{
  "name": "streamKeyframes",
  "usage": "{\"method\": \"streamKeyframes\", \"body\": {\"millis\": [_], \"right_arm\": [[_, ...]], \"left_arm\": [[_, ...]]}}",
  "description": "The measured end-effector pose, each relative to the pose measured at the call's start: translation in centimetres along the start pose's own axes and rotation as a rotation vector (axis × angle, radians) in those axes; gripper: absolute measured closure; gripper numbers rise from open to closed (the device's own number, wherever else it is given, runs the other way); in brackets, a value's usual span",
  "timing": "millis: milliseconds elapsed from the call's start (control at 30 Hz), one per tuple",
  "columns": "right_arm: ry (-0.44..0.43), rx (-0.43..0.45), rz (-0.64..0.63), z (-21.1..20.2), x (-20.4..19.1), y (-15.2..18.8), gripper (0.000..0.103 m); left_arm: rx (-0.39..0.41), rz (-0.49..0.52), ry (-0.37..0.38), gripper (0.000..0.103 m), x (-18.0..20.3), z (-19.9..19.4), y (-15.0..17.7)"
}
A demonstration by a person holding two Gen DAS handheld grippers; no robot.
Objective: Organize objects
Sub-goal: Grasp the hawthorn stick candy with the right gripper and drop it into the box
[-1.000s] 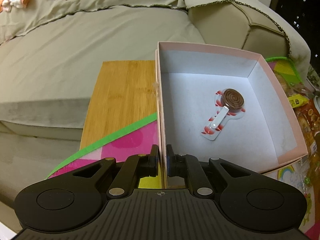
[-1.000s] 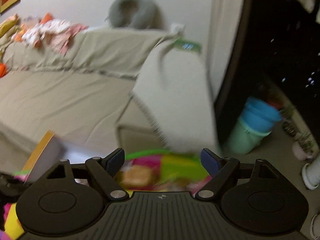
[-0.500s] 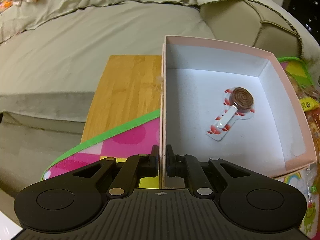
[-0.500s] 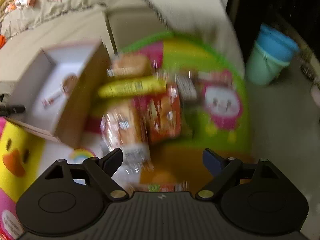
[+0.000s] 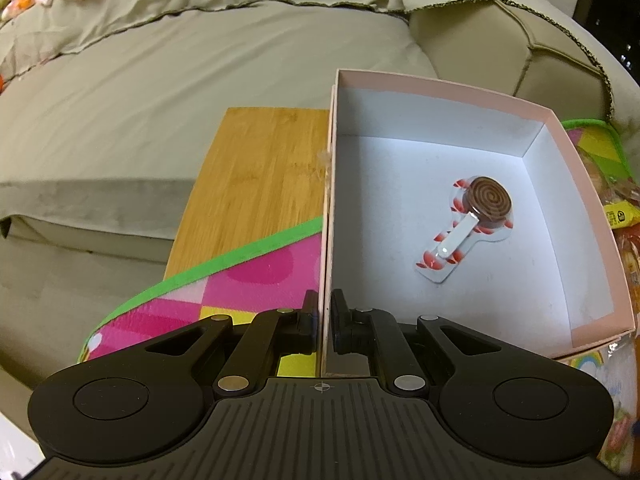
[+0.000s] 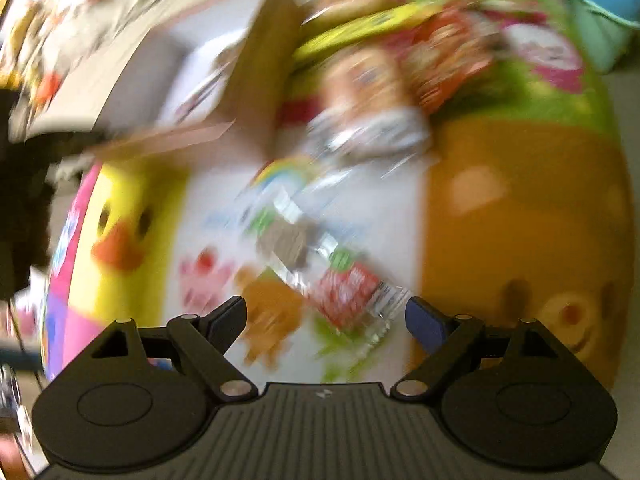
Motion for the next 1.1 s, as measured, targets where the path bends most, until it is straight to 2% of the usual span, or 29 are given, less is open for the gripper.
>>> {"method": "streamKeyframes", "body": {"millis": [67,200,267,400,500,533,567,600,633,867,1100], "right_arm": [[0.036,0.005,-0.095,0.2,-2.0,0.2,0.016],[0.198,0.11,-0.35,0.0,-4.7,-1.1,0.016],[0.23,0.119,-0.391,0.6,-4.8,-2.1,0.016],[0.181,0.078,-0.396,3.0,-4.9,-3.5,0.016],[0.204,0.064,-0.379,4.0,-5.9,-3.6,0.023],[0.205,0.06,-0.367,3.9,-6.3,-3.6,0.035],[0.21,0.056,-0.357,3.7,-6.8,-3.5,0.057],[0.215,0.045,-0.345,3.4,-7.2,-3.3,0.067],[0.211,0.027,-0.328,3.1,-7.7,-3.1,0.069],[0.2,0.036,-0.246,-1.0,-11.0,-2.5,0.071],[0.201,0.095,-0.132,-7.0,-12.8,-5.9,0.071]], "left_arm": [[0.001,0.006,0.001,0.094,0.0,0.0,0.0],[0.006,0.016,0.008,0.094,-0.1,0.0,0.1],[0.003,0.013,0.011,0.094,-0.1,0.0,0.0],[-0.001,0.014,0.016,0.094,-0.1,0.0,0.1],[-0.004,0.014,0.024,0.094,-0.2,-0.1,0.1],[-0.006,0.012,0.03,0.094,-0.3,-0.1,0.1],[-0.007,0.009,0.036,0.094,-0.4,-0.1,0.1],[-0.008,0.007,0.042,0.094,-0.5,-0.1,0.1],[-0.01,0.006,0.048,0.094,-0.5,-0.2,0.2],[-0.027,0.009,0.069,0.093,-0.8,-0.3,0.1],[-0.036,0.018,0.077,0.093,-0.9,-0.3,0.1]]}}
Point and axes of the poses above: each gripper's, at about its wrist camera, not at the fingertips, and z roughly the way its jaws point, x to its right, y to its underside, the point moved 2 cm from there along z, roughly the way its jaws point, and after that the axes turned 10 degrees about -z, right-handed, at the moved point
